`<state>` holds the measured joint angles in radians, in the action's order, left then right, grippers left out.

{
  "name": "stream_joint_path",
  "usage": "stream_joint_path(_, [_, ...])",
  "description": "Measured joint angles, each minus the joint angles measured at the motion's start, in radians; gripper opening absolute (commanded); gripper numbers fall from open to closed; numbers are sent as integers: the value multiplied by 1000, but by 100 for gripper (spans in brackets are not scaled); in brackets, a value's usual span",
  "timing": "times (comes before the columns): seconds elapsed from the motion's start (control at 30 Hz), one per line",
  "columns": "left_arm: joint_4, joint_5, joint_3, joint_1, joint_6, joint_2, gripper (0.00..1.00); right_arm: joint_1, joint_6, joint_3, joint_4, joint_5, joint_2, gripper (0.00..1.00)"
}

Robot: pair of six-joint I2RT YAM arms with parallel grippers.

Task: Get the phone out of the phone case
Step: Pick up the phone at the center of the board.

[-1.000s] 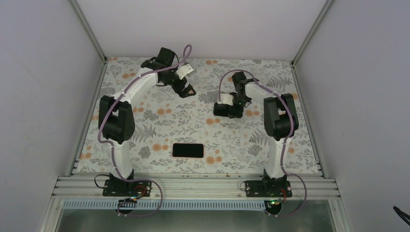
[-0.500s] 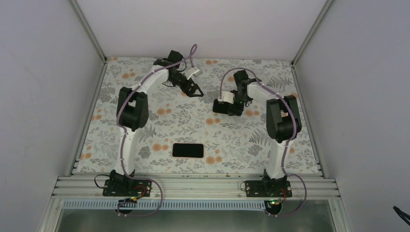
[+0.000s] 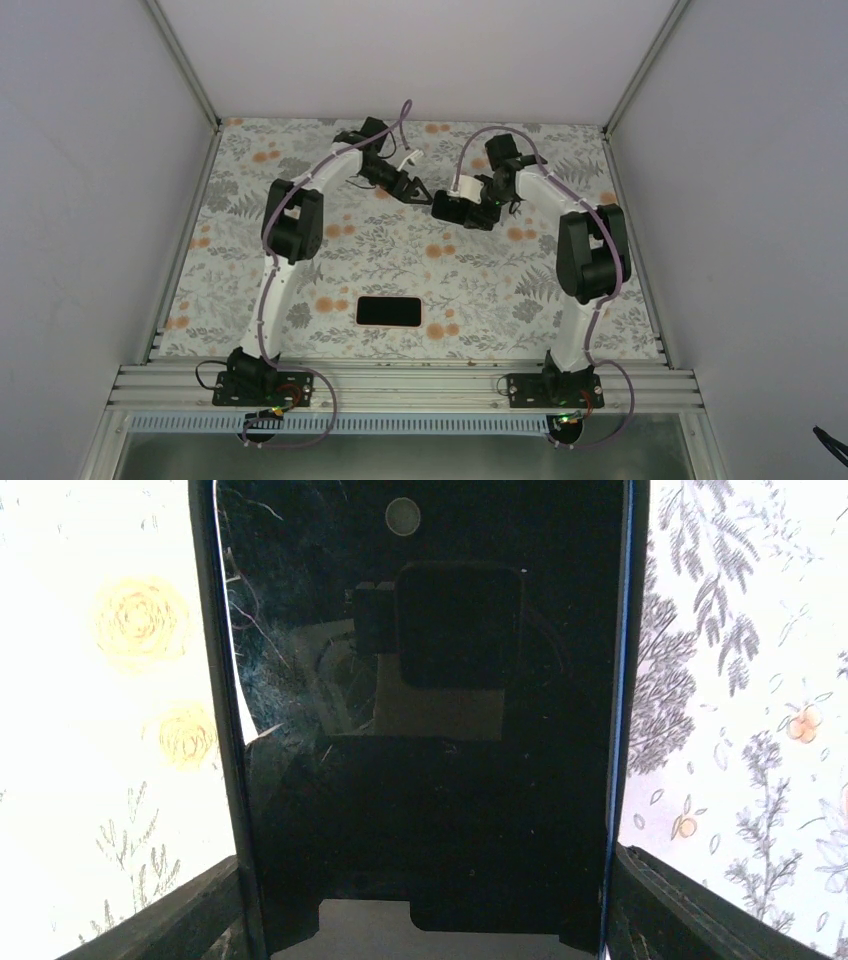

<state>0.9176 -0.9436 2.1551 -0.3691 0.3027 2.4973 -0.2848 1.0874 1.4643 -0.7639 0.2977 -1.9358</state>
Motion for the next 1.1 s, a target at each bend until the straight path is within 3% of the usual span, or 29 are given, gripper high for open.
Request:
stream_joint_path(0.2, [18,-37,104,-43,-30,48,99,-23,-28,33,11,6,-4,79])
stream_joint_path(0.53, [63,-79,109,-68,-26,67,72,-29,-70,52,41,3,-46,77])
stream_joint_path(0.67, [70,-86,111,-66,-29,67,58,-29,-80,52,52,2,-47,77])
stream_joint_path(0.77, [72,-89,118,-64,-31,67,42,-33,-86,52,58,2,-47,77])
stream_joint_path(1.1, [90,-92,162,-67,-73,71,26,-43,-95,52,74,-22,-47,78])
